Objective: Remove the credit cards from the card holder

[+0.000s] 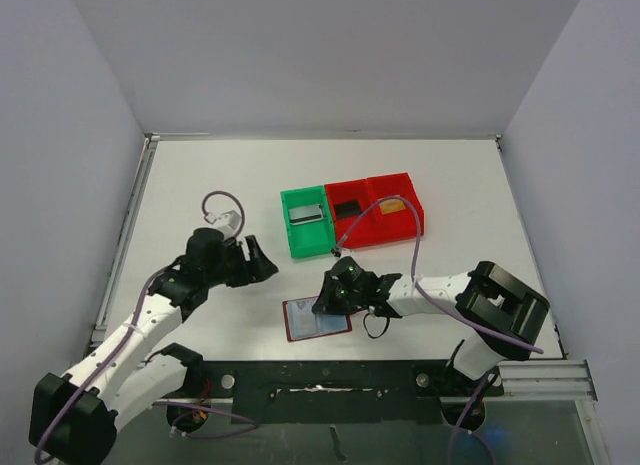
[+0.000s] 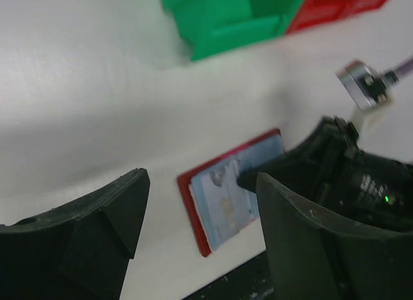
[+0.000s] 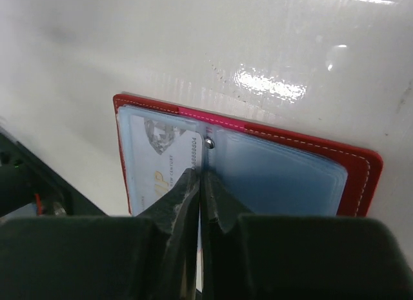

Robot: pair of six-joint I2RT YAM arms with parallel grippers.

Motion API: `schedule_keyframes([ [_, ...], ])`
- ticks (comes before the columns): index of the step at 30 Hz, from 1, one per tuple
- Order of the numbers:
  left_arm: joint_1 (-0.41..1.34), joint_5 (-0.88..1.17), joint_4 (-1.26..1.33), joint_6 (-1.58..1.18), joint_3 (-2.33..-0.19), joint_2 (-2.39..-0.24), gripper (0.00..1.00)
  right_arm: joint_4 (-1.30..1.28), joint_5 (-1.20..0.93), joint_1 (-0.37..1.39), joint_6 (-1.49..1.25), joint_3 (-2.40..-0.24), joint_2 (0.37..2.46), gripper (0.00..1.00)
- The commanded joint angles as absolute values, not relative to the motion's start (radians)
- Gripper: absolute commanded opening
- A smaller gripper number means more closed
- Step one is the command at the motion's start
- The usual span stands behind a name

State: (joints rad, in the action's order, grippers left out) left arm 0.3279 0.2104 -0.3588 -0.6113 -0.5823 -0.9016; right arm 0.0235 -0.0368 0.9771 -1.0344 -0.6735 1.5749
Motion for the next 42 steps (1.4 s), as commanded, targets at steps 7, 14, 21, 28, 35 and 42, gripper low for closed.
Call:
schedule_keyframes([
  [7, 0.750, 0.118, -0.160, -0.835, -0.534, -1.043, 0.48, 0.327, -0.198, 0.897, -1.123, -0.519, 1.576, 0.09],
  [14, 0.785, 0.113, -0.070, -0.890, -0.467, -1.148, 0.38, 0.344, -0.207, 0.891, -1.135, -0.509, 1.577, 0.20],
  [21, 0.830, 0.003, -0.118, -0.913, -0.464, -1.206, 0.26, 0.349, -0.213, 0.885, -1.146, -0.497, 1.571, 0.24],
  [28, 0.848, -0.017, -0.104, -0.925, -0.466, -1.230, 0.21, 0.459, -0.271, 0.865, -1.164, -0.459, 1.585, 0.19],
  [35, 0.848, -0.018, -0.100, -0.914, -0.485, -1.307, 0.13, 0.685, -0.371, 0.834, -1.212, -0.395, 1.622, 0.03],
  [42, 0.848, -0.040, -0.123, -0.910, -0.478, -1.292, 0.08, 0.705, -0.391, 0.810, -1.211, -0.369, 1.602, 0.16],
])
